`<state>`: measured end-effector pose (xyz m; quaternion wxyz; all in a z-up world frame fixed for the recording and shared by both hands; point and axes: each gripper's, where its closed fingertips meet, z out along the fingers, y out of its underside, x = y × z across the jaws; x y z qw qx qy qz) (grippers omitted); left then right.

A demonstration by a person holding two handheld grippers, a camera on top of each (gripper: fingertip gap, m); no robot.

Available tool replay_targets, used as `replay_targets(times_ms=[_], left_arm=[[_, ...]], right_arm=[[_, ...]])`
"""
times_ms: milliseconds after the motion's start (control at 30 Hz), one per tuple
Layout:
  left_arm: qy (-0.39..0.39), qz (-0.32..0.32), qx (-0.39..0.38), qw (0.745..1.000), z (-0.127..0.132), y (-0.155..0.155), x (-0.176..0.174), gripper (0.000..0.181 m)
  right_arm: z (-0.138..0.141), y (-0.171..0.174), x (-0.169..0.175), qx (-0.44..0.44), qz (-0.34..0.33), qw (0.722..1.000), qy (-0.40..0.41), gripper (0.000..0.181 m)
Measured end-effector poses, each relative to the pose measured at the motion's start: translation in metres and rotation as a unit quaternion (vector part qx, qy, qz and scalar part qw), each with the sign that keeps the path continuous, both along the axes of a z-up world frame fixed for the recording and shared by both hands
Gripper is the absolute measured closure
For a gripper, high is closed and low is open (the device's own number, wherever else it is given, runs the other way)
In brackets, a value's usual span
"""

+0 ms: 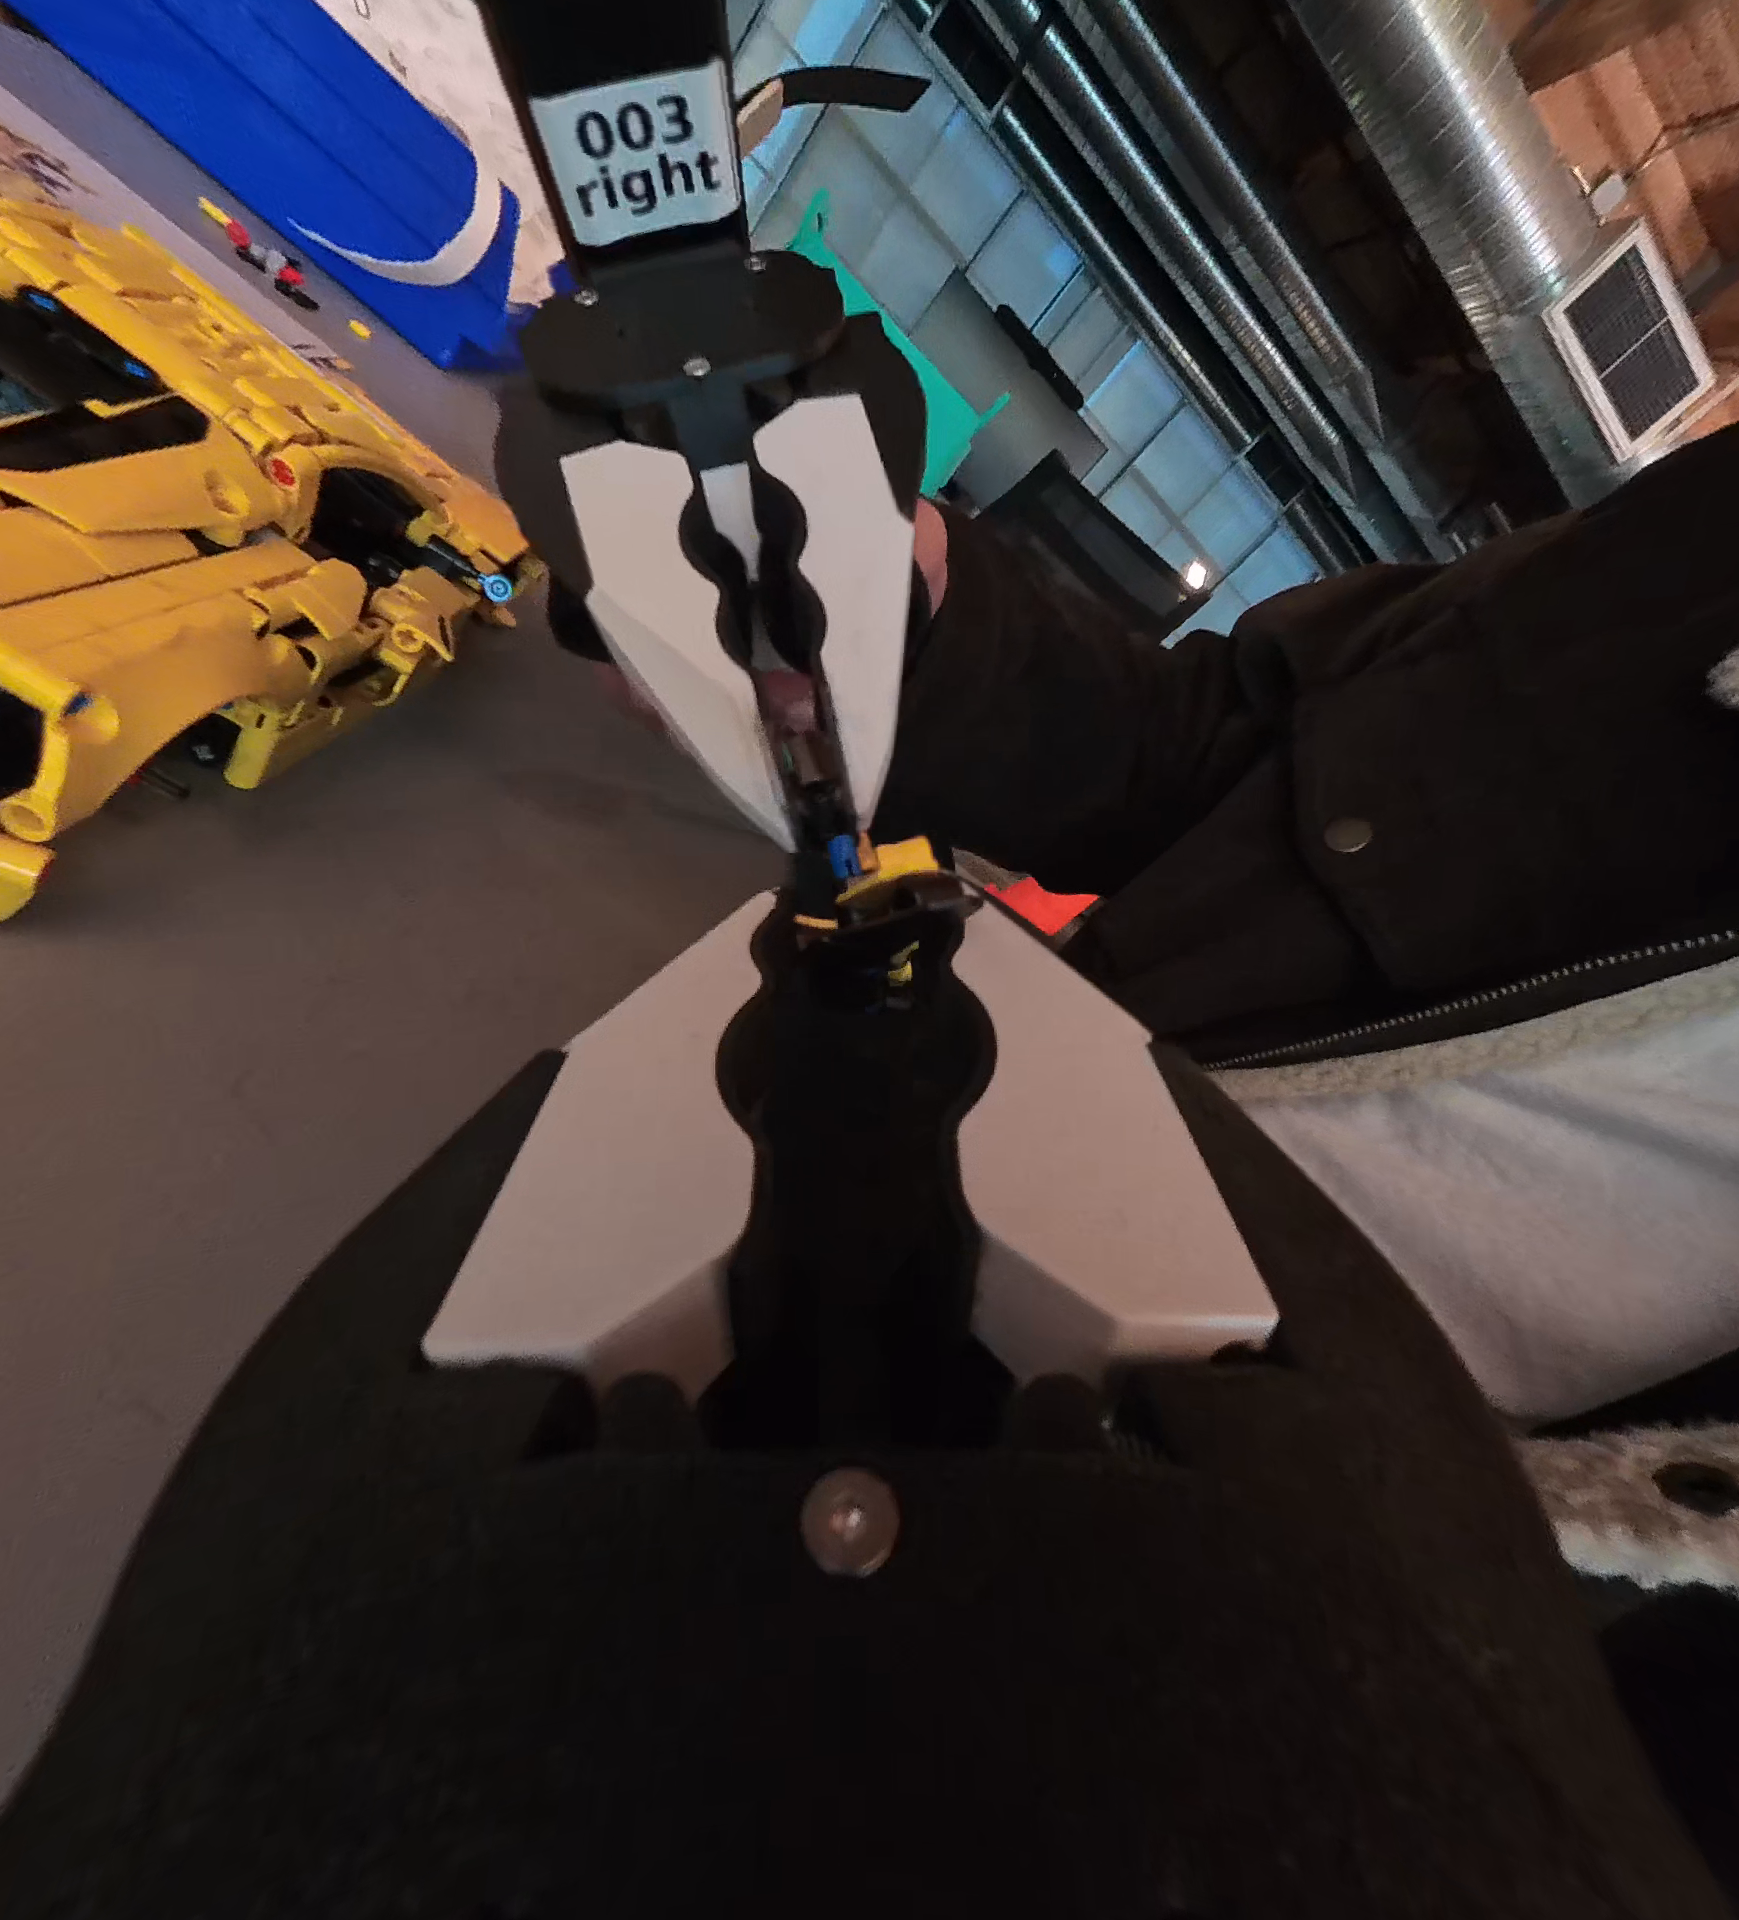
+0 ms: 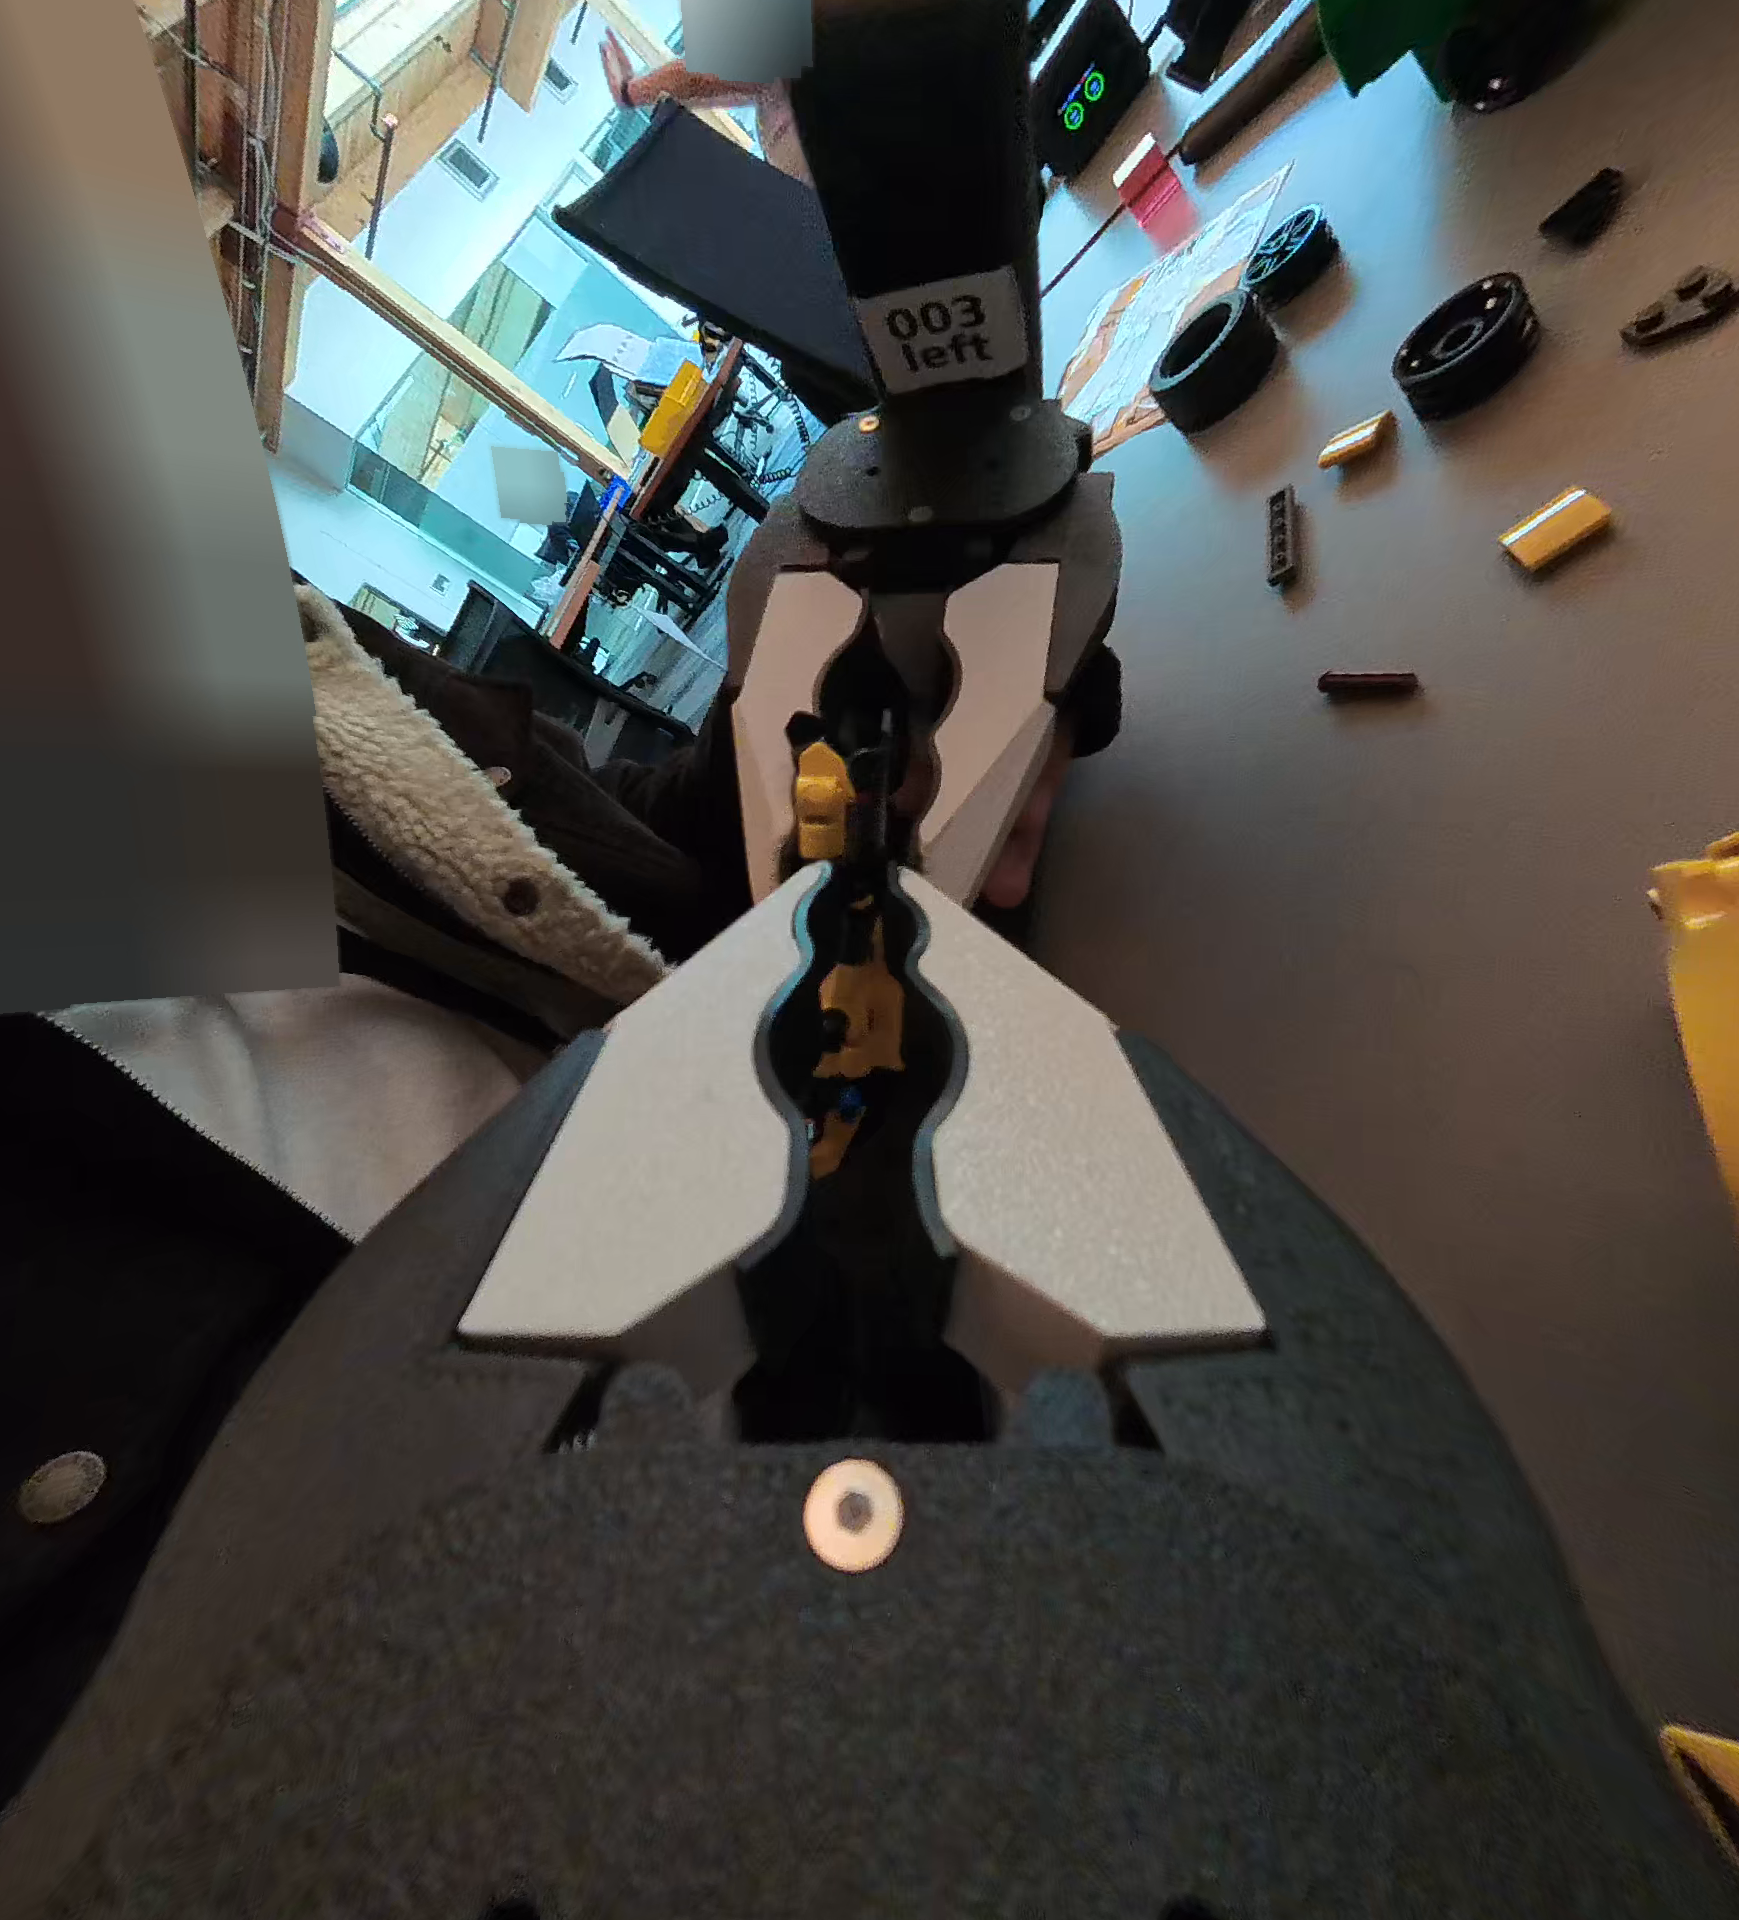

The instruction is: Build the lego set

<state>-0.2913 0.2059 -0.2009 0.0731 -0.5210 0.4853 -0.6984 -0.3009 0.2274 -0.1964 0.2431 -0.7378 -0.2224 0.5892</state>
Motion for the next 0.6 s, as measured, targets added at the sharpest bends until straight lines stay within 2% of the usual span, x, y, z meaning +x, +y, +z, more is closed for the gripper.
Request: replay_targets(times_ms=[200, 400, 467, 600], left_arm=[[0.009, 0.000, 0.000, 1.000, -0.0026, 0.0004, 0.0013, 0.159], [0.020, -0.001, 0.001, 1.000, -0.0057, 0.0006, 0.0025, 0.160], [0.018, -0.005, 0.006, 1.000, -0.0053, -0.0012, 0.0020, 0.160], [0.007, -0.008, 0.006, 1.000, -0.0020, -0.0023, 0.0010, 0.160]], right_arm=[[-0.0017, 0.0000, -0.0003, 0.009, -0.003, 1.000, -0.016, 0.174], [-0.0066, 0.0004, -0.0001, 0.051, -0.010, 0.996, -0.070, 0.173], [-0.0066, -0.0016, -0.0006, 0.039, -0.007, 0.997, -0.061, 0.173], [-0.0053, -0.0046, -0.0074, -0.003, -0.008, 1.000, 0.007, 0.173]])
